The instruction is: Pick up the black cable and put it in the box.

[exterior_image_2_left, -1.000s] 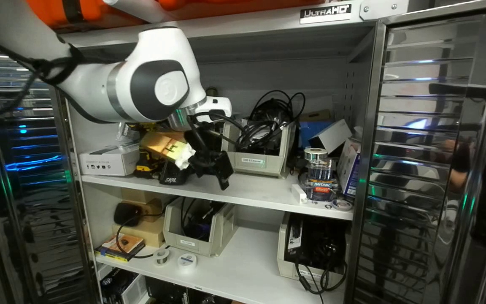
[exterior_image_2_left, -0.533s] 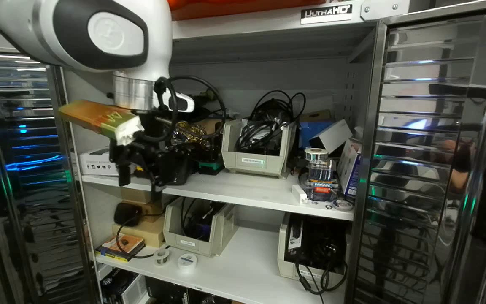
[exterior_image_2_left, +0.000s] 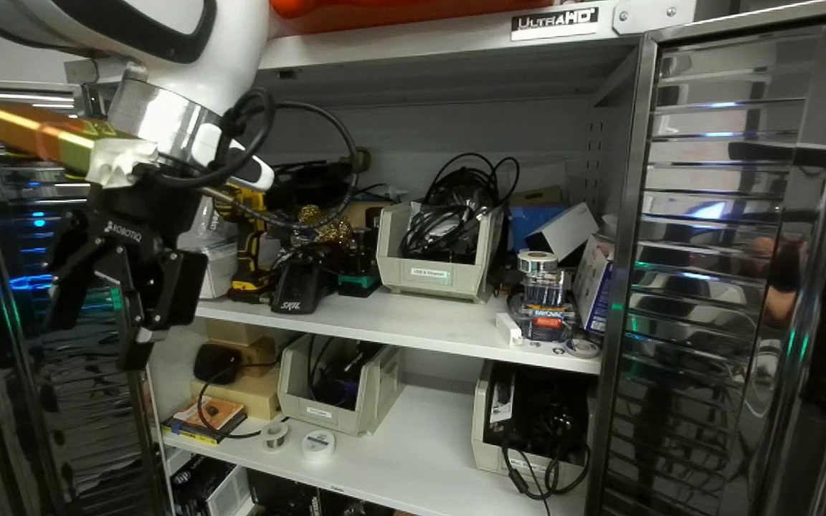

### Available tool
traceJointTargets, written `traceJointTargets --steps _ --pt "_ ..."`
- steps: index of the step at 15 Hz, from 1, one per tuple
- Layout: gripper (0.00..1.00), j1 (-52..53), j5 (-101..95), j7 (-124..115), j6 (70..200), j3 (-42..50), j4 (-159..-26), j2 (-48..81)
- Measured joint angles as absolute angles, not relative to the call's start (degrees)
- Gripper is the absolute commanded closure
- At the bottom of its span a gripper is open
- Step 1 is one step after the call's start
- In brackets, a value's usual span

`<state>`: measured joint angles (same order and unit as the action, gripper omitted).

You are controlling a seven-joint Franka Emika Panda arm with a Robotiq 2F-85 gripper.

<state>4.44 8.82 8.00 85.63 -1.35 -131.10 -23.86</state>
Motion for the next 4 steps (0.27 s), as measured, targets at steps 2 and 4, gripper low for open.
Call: traceJointTargets --steps 2,4 --pt "0.0 4.44 8.82 8.14 85.27 -1.35 -131.05 -23.88" --pt "0.0 4.44 8.82 8.21 85.14 -1.34 -131.05 -23.88"
